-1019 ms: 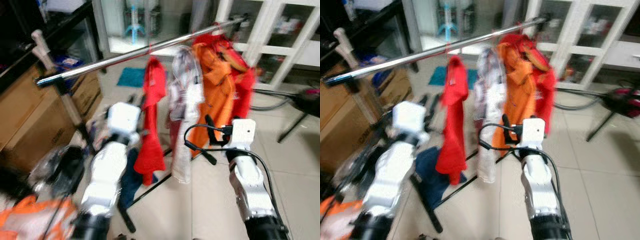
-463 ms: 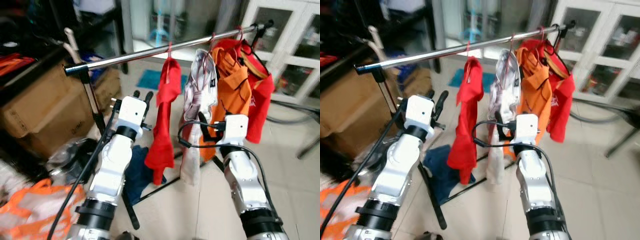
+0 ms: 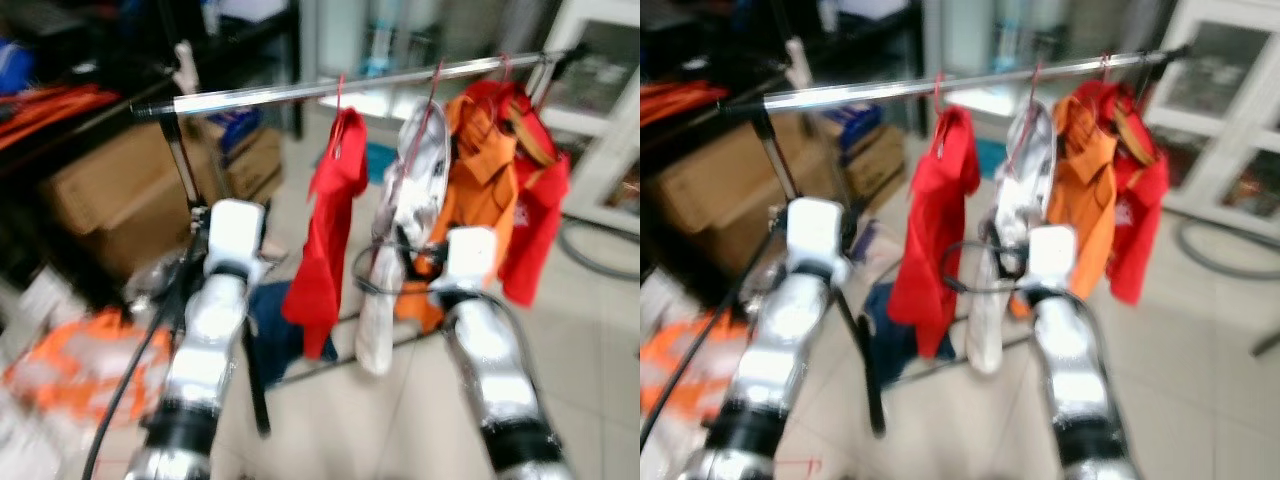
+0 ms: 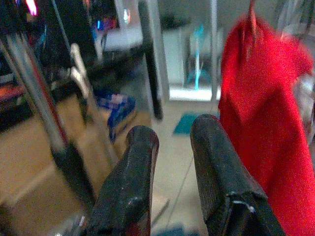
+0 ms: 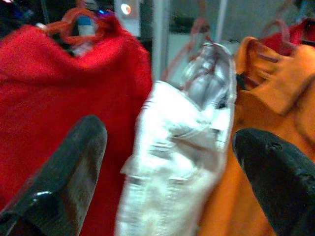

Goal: Hang hanger

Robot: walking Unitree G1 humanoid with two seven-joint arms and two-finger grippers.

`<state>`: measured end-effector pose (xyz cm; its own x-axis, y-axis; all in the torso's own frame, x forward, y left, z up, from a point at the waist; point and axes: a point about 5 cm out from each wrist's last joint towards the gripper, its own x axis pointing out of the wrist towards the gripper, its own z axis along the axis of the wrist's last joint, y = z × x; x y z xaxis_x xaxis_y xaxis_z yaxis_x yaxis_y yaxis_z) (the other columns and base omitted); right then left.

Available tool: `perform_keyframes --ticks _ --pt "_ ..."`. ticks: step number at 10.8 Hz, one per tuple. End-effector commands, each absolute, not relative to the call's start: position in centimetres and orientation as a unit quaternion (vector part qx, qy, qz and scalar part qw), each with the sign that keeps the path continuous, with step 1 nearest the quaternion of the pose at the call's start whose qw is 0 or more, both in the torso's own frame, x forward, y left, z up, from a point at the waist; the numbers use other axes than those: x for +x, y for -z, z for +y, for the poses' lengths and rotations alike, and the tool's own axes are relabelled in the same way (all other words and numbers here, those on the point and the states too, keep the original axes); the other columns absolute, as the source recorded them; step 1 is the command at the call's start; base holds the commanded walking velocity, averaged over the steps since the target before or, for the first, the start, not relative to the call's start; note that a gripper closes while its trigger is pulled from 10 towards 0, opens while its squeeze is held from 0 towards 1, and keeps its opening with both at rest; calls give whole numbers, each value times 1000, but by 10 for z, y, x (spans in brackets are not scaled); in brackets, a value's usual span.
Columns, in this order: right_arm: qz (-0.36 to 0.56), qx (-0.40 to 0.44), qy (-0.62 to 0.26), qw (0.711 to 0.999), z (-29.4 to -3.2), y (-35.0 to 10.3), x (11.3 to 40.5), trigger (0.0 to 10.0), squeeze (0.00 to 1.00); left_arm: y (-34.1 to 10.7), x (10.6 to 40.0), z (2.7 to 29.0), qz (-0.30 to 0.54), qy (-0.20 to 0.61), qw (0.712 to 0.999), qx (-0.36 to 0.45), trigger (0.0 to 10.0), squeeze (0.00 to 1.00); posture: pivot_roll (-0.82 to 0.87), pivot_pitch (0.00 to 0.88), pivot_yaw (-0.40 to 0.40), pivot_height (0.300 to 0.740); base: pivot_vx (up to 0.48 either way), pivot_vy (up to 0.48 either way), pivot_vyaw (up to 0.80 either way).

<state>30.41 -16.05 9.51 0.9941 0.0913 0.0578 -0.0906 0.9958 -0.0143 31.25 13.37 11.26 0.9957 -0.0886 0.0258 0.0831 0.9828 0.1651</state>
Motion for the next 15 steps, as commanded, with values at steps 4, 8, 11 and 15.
perform_keyframes --ticks 4,8,11,15 --pt "-40 11 -67 997 -148 -101 310 10000 0 -124 312 126 -55 57 991 108 10000 0 -54 0 -8 740 0 0 466" --pt "-21 11 -44 999 -153 -93 309 10000 0 -122 314 119 -37 91 990 96 10000 0 -58 0 -3 740 265 -240 113" --pt "-19 9 -42 999 -153 -91 310 10000 0 -124 313 114 -50 109 986 114 10000 0 -61 0 6 740 364 -308 0" --pt "-61 20 -54 996 -146 -114 319 10000 0 -145 316 115 -109 85 985 104 10000 0 -54 0 4 740 90 -78 0"
